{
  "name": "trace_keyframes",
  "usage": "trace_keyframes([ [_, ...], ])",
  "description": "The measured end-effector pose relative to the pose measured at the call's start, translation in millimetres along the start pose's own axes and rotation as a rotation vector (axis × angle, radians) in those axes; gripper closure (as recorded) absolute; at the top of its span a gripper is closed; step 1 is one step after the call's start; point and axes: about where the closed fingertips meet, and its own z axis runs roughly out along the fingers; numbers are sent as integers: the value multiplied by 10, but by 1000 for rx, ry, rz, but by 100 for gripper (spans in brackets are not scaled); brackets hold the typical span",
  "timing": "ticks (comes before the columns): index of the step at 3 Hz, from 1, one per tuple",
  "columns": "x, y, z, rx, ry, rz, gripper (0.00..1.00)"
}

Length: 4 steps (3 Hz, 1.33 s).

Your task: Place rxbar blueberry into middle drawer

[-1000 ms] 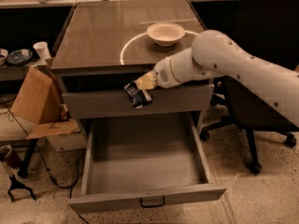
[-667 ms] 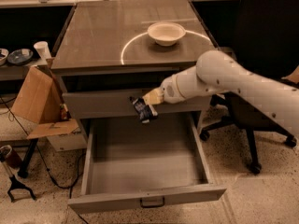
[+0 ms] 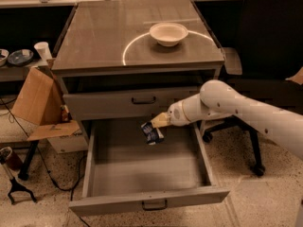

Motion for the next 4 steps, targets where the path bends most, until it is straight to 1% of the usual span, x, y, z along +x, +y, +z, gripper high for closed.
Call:
trace_keyframes([
  [1, 383, -266, 255, -21, 10, 51, 100],
  [2, 813, -539, 495, -24, 16, 120, 100],
  [3, 1122, -717, 688, -11, 12, 166, 100],
  [4, 1272, -829, 781, 16, -10, 187, 83],
])
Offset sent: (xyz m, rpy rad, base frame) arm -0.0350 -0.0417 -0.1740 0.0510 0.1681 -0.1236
